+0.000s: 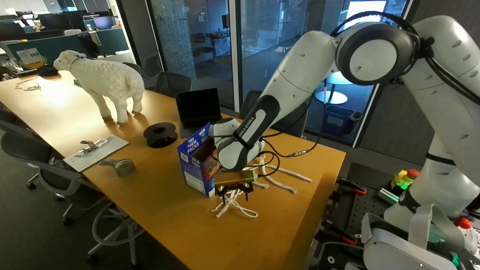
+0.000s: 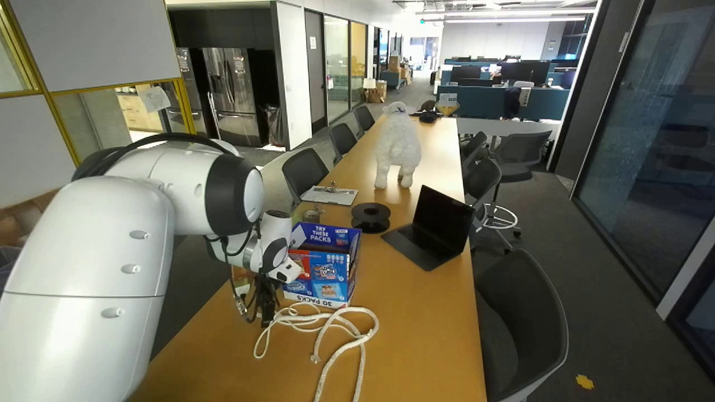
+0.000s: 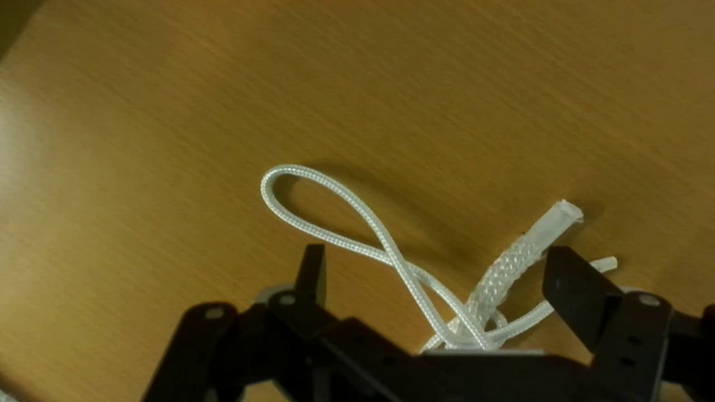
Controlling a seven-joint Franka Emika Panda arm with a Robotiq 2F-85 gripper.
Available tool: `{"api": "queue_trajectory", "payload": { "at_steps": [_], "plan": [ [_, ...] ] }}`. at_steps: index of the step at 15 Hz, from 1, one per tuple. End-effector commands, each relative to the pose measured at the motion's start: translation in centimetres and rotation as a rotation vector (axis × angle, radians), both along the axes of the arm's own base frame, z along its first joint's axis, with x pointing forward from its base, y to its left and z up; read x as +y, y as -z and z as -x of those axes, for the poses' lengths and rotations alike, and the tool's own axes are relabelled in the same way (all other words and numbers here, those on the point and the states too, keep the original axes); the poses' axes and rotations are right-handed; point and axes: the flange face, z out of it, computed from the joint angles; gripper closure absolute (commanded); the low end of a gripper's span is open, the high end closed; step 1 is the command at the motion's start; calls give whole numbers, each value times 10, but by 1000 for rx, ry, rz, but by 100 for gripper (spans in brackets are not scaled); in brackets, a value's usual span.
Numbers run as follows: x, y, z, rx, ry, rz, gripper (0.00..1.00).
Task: Pick up the ropes from the table and put them in the box
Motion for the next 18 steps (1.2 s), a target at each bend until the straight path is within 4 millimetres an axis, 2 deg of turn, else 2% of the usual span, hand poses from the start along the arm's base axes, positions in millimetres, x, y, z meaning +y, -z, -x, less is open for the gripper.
{"api": "queue_trajectory", "payload": {
  "at_steps": [1,10,18],
  "plan": [
    [7,21,-11,-9,23,7,0],
    [-17,54,-24,-25,20,61,0],
    [-28,55,-31,-61,-1,71,0]
  ]
}}
